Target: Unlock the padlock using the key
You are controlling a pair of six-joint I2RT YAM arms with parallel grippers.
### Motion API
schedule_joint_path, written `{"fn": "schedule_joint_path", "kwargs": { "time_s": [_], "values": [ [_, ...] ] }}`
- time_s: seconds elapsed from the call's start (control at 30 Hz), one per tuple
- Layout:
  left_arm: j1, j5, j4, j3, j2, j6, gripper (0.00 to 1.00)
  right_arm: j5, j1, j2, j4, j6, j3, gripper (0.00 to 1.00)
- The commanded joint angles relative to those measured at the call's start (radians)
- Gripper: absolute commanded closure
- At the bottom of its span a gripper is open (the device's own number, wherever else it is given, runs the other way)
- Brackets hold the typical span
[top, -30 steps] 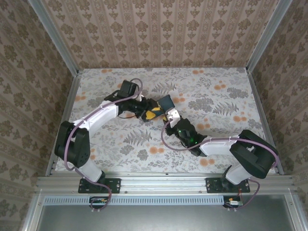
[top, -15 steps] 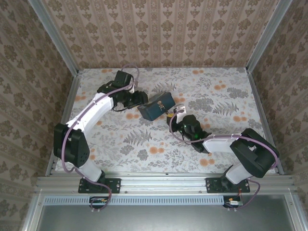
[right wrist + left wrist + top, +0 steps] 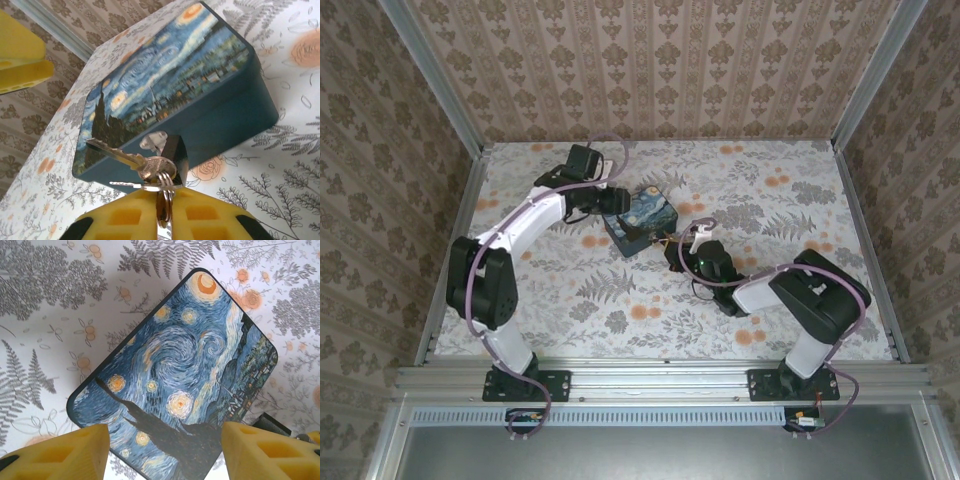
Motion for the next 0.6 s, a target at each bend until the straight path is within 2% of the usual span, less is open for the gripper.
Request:
{"fn": "schedule_joint_path", "kwargs": {
  "time_s": [0.0, 0.17, 0.27, 0.43, 0.57],
  "values": [
    [0.010, -0.048, 0.003, 0.035, 0.032, 0.039, 0.39, 0.021, -0.009, 0.067, 0.075, 0.079, -0.018, 0.85],
    [0.031, -0.066, 0.003, 0.034, 0.033, 0.029, 0.39, 0.013, -0.011, 0.118, 0.092, 0.074, -0.028, 0.77],
    [0.051, -0.062, 0.012, 0.033, 0.033, 0.017, 0.39, 0.006, -0.020, 0.097, 0.071, 0.047, -0.038, 0.73],
    [0.070, -0.055, 0.027, 0.030, 0.031, 0.016, 0.39, -0.019, -0.056, -0.019, -0.109, -0.046, -0.038, 0.64],
    [0.070, -0.053, 0.031, 0.025, 0.024, 0.016, 0.38, -0.062, -0.076, -0.088, -0.225, -0.172, 0.006, 0.62]
  ]
}}
